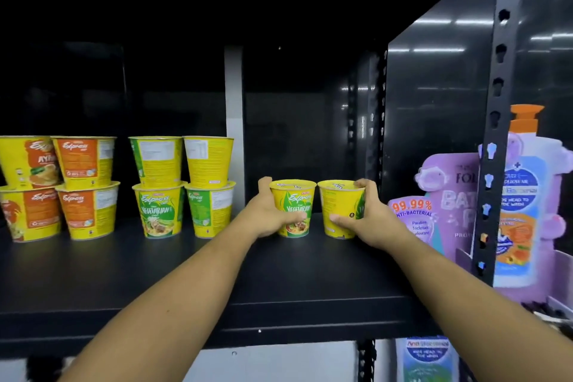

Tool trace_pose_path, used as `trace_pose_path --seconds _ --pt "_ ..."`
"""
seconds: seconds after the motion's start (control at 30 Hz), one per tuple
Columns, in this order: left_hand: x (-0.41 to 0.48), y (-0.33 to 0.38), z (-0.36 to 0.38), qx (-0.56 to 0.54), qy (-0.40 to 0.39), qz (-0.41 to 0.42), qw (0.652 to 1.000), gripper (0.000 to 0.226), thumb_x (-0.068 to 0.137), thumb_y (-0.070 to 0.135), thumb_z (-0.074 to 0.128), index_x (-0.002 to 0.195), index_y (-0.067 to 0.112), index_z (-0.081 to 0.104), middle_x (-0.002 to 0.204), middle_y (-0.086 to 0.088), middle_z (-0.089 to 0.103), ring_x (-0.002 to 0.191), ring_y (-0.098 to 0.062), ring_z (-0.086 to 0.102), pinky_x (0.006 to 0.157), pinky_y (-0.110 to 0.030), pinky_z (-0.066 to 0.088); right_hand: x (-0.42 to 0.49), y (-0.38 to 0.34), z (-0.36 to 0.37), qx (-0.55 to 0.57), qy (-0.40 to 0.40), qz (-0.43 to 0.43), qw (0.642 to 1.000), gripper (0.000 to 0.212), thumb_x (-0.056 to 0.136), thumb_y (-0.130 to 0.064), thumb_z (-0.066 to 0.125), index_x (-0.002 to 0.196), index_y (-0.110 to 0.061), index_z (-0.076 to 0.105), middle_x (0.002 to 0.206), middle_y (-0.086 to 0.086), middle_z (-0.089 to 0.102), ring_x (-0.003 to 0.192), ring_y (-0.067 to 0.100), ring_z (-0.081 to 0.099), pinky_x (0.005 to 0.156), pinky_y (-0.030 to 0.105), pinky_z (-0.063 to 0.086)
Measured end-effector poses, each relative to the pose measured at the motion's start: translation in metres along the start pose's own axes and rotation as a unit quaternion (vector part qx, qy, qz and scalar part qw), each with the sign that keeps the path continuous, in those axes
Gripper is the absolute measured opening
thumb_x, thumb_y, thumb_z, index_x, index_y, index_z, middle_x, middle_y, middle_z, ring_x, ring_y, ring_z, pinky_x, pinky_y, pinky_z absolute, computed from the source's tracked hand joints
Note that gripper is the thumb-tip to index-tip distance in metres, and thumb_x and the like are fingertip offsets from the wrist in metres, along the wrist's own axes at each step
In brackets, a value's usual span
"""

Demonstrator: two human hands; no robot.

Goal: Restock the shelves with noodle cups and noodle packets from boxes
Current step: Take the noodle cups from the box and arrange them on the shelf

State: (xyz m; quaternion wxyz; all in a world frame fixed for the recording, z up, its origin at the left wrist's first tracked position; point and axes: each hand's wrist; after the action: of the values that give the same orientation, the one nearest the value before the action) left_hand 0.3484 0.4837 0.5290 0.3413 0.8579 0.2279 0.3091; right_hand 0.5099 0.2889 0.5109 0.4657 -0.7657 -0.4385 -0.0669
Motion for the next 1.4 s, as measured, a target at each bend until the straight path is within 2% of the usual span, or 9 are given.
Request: trace_pose_path --seconds 0.1,0.17,0.23,0.3,0.4,0.67,1.07,1.3,1.4 --pt "0.004 -0.009 0.0 -0.031 0.002 -0.003 1.0 0.125 0.068 0.044 0.095 0.158 0.028 0.009 0.13 0.002 0.065 0.115 -0.019 0.065 0.106 -0.046 0.051 0.003 0.011 0.002 0.043 -0.015 0.009 0.999 0.116 0.078 -0.031 0.089 0.159 -0.033 0.005 0.129 -0.009 0.052 0.117 0.019 0.058 0.104 0.038 0.048" --pt "0.004 -0.012 0.0 -0.046 -0.008 -0.001 0.999 0.116 0.07 0.043 0.094 0.155 0.026 0.016 0.126 0.005 0.066 0.111 -0.016 0.067 0.103 -0.046 0.054 0.005 0.015 0.001 0.063 -0.019 0.042 0.997 0.121 0.078 -0.025 0.089 0.161 -0.032 0.0 0.13 -0.01 0.052 0.118 0.017 0.056 0.11 0.044 0.046" --pt "0.004 -0.013 0.001 -0.051 -0.019 -0.001 0.998 0.109 0.072 0.042 0.093 0.152 0.024 0.021 0.126 0.006 0.065 0.111 -0.013 0.067 0.102 -0.044 0.055 0.007 0.019 0.002 0.039 -0.028 0.06 0.997 0.105 0.076 -0.031 0.088 0.157 -0.028 0.02 0.133 -0.007 0.058 0.118 0.017 0.059 0.109 0.044 0.048" --pt "0.003 -0.013 0.002 -0.046 -0.031 -0.006 0.998 0.103 0.072 0.041 0.093 0.148 0.023 0.026 0.127 0.006 0.065 0.112 -0.012 0.065 0.102 -0.041 0.055 0.007 0.018 0.003 0.01 -0.038 0.076 0.996 0.079 0.077 -0.038 0.087 0.142 -0.026 0.044 0.13 -0.005 0.064 0.116 0.016 0.062 0.105 0.039 0.049" --pt "0.003 -0.014 0.003 -0.025 -0.033 -0.01 0.999 0.093 0.075 0.04 0.092 0.142 0.022 0.031 0.127 0.006 0.064 0.112 -0.01 0.064 0.101 -0.037 0.054 0.008 0.018 0.004 -0.009 -0.043 0.082 0.996 0.066 0.079 -0.045 0.085 0.134 -0.026 0.053 0.127 -0.006 0.066 0.114 0.014 0.062 0.101 0.035 0.049" --pt "0.007 -0.016 0.002 0.002 -0.033 -0.01 0.999 0.085 0.078 0.041 0.089 0.14 0.022 0.035 0.128 0.007 0.063 0.114 -0.012 0.063 0.095 -0.033 0.052 0.009 0.019 0.007 -0.041 -0.034 0.075 0.996 0.06 0.082 -0.052 0.079 0.131 -0.025 0.056 0.125 -0.004 0.067 0.111 0.016 0.063 0.096 0.035 0.05" --pt "0.011 -0.023 0.0 0.036 -0.04 -0.019 0.998 0.091 0.069 0.059 0.088 0.139 0.027 0.041 0.131 0.008 0.065 0.118 -0.014 0.063 0.106 -0.046 0.051 0.008 0.018 0.008 -0.084 -0.035 0.068 0.994 0.061 0.085 -0.059 0.074 0.131 -0.025 0.055 0.127 -0.003 0.067 0.115 0.018 0.062 0.101 0.041 0.05" --pt "0.012 -0.025 0.002 0.045 -0.051 -0.028 0.997 0.088 0.073 0.06 0.085 0.141 0.027 0.04 0.135 0.008 0.064 0.121 -0.014 0.062 0.109 -0.046 0.049 0.005 0.014 0.007 -0.1 -0.046 0.075 0.991 0.06 0.09 -0.058 0.069 0.135 -0.021 0.053 0.133 0.001 0.065 0.121 0.021 0.06 0.101 0.038 0.049" --pt "0.009 -0.023 0.003 0.068 -0.051 -0.035 0.996 0.085 0.077 0.064 0.08 0.142 0.027 0.041 0.135 0.008 0.064 0.121 -0.014 0.061 0.109 -0.044 0.048 0.002 0.01 0.007 -0.169 -0.051 0.08 0.981 0.059 0.089 -0.068 0.06 0.126 -0.022 0.058 0.123 0.002 0.067 0.113 0.024 0.062 0.097 0.041 0.051"
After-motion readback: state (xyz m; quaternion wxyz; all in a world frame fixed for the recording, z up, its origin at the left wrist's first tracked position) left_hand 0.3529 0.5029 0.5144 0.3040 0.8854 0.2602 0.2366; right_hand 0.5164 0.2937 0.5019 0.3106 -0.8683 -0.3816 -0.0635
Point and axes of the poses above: each hand's wrist, its own x-axis towards the middle knuckle, its own z-axis out of the palm, y = z × x
